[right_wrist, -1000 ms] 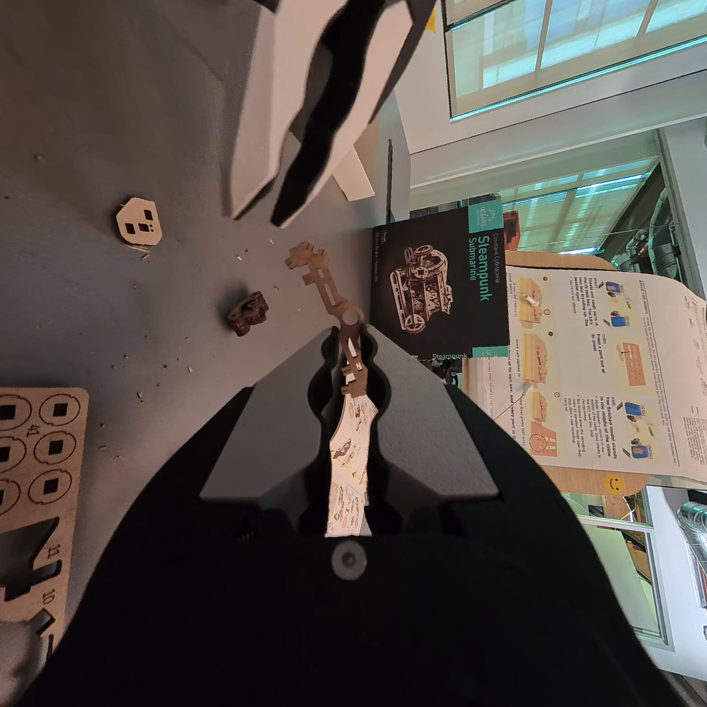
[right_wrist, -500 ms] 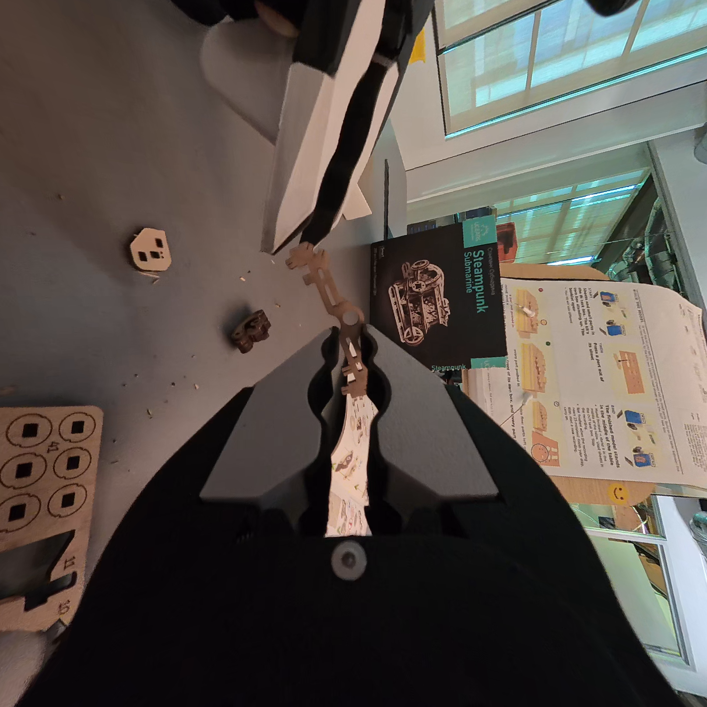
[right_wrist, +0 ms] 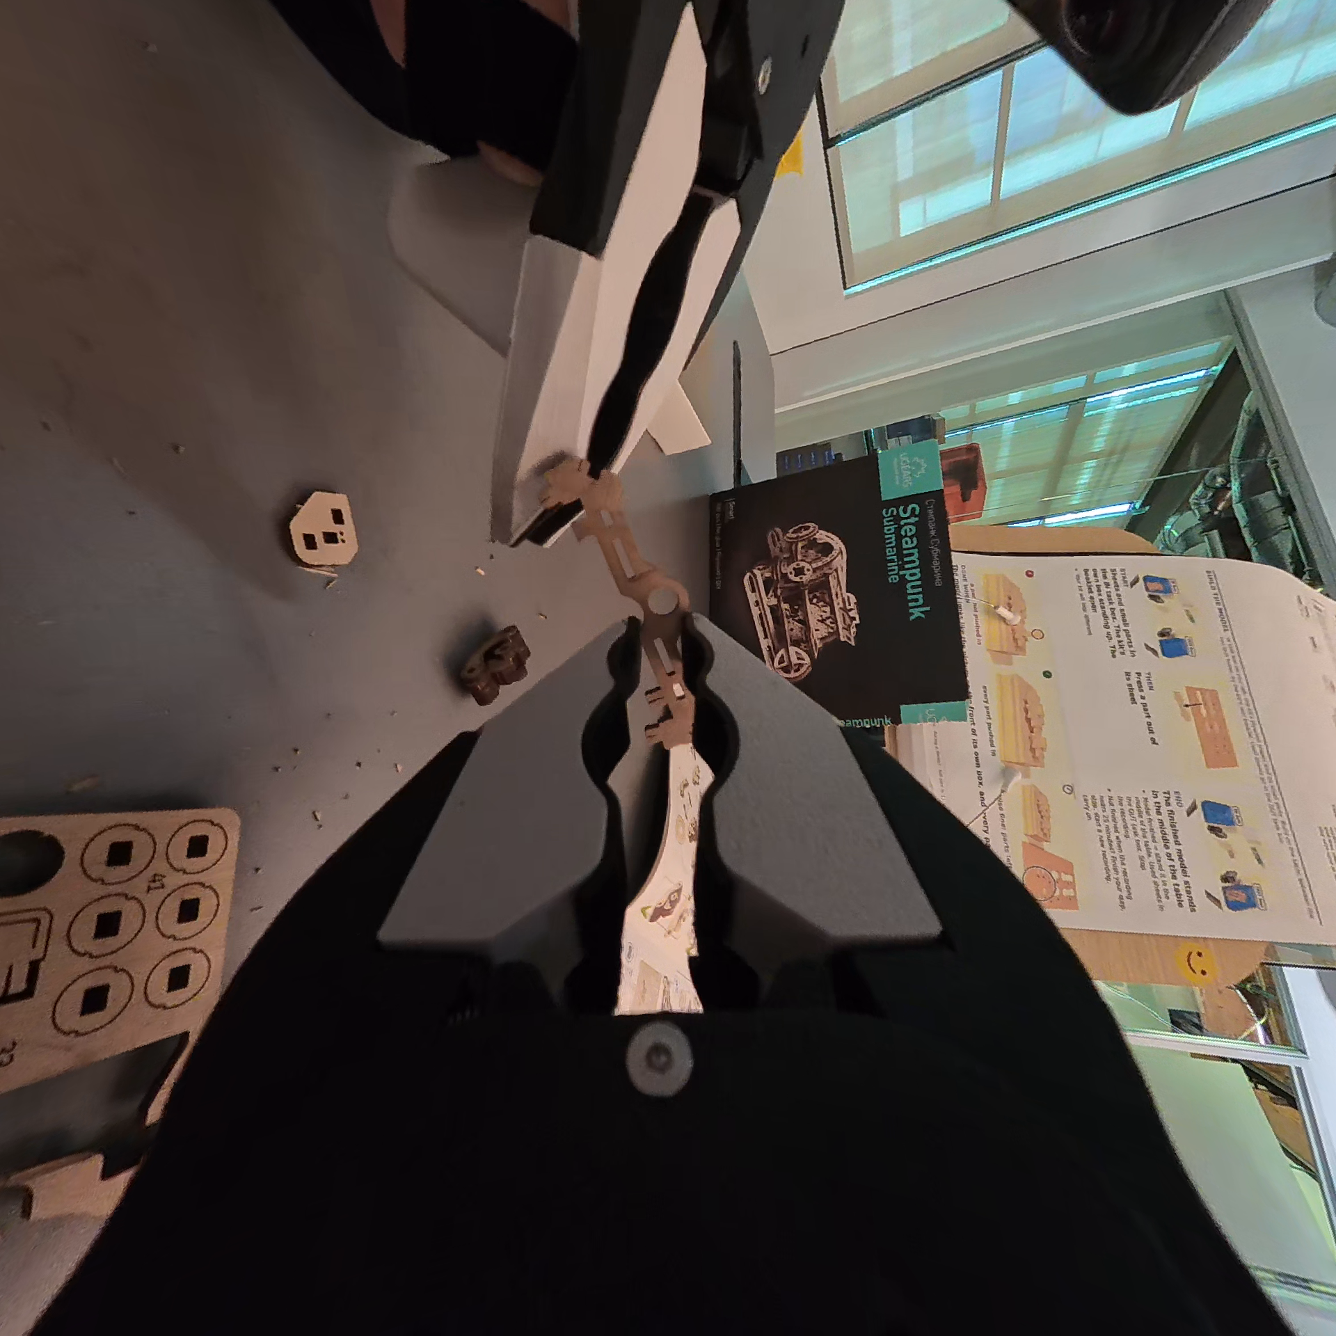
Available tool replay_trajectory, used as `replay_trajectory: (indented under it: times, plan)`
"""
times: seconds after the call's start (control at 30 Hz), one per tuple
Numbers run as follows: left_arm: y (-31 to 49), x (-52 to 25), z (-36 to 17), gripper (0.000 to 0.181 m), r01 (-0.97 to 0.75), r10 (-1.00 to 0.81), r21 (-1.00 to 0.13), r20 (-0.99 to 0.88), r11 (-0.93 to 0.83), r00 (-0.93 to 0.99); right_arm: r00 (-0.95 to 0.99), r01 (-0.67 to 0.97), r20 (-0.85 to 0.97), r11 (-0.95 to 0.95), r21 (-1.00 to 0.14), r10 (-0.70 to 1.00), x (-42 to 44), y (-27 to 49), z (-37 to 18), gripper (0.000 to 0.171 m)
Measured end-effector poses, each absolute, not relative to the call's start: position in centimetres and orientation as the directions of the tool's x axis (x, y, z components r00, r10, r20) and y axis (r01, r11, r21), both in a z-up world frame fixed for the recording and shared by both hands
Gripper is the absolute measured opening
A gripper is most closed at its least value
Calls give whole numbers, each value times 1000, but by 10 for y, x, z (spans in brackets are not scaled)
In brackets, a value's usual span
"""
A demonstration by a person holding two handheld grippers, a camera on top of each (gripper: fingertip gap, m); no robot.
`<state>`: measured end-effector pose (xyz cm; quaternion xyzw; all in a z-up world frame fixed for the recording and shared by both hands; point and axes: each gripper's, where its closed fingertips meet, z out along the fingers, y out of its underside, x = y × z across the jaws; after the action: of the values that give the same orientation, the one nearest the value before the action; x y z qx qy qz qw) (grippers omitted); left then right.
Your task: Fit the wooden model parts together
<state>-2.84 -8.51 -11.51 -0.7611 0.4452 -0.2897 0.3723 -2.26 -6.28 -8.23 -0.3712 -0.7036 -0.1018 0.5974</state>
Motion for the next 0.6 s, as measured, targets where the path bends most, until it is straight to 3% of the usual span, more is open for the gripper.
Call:
replay_trajectory:
  times: [0.13, 0.23, 0.37, 0.6]
  plan:
    - [-92, -24, -111, 0, -459, -912, -835, 116, -304, 394, -13, 640, 916, 707, -300, 401, -24, -64, -83, 9]
    - [-97, -22, -111, 0, -466, -920, -830, 133, -307, 369, -15, 641, 916, 707, -298, 400, -24, -64, -83, 9]
    - [-96, -22, -115, 16, -466, -913, -820, 153, -331, 379, -8, 640, 916, 705, -304, 402, -23, -64, -82, 10]
    - [-97, -21, -112, 17, -459, -917, -830, 145, -317, 371, -5, 642, 916, 703, -304, 401, -23, -63, -81, 10]
